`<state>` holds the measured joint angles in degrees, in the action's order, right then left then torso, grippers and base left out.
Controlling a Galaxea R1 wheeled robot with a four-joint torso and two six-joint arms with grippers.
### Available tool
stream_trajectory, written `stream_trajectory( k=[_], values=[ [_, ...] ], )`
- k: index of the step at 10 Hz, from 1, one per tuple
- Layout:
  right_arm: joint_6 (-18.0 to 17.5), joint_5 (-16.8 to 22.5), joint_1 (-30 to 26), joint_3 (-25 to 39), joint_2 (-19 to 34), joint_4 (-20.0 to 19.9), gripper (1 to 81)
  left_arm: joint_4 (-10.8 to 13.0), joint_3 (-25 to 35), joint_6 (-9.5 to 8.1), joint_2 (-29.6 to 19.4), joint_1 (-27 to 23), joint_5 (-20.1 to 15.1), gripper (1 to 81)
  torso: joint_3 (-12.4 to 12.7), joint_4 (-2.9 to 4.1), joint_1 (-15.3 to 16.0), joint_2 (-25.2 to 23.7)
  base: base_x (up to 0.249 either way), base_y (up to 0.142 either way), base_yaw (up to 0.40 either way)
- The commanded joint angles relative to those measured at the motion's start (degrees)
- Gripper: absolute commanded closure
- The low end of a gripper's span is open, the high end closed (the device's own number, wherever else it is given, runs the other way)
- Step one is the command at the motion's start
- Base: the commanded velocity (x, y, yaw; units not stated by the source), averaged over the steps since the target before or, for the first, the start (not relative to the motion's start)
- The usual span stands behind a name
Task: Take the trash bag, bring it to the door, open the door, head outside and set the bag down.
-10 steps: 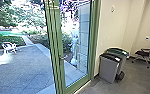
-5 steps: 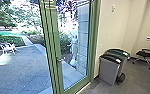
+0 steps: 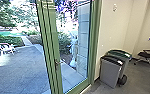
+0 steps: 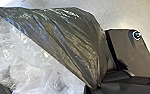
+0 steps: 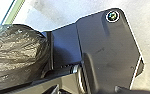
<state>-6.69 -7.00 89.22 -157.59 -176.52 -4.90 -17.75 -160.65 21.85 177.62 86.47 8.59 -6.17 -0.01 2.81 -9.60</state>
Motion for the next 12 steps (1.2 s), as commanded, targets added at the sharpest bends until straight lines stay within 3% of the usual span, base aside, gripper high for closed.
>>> stream_trajectory(
  k=[1, 9, 12],
  values=[
    [0.19, 2.78, -2.77, 0.19, -0.35, 0.24, 1.0, 0.70, -0.11, 0.30, 0.11, -3.19, -2.88, 81.1, 0.00, 0.00, 0.00, 0.00, 0.150, 0.000, 0.000],
    [0.10, 2.69, -1.72, 0.19, 0.09, -0.11, 1.0, 0.61, -0.02, 0.30, 0.29, -3.19, -2.88, 81.1, 0.00, 0.00, 0.00, 0.00, 0.149, 0.000, 0.000],
    [0.10, 0.23, -1.19, 0.10, 0.27, -0.11, 1.0, 0.61, 0.07, 0.30, 0.37, -3.19, -2.88, 81.1, 0.00, 0.00, 0.00, 0.00, 0.146, 0.000, 0.000]
  ],
)
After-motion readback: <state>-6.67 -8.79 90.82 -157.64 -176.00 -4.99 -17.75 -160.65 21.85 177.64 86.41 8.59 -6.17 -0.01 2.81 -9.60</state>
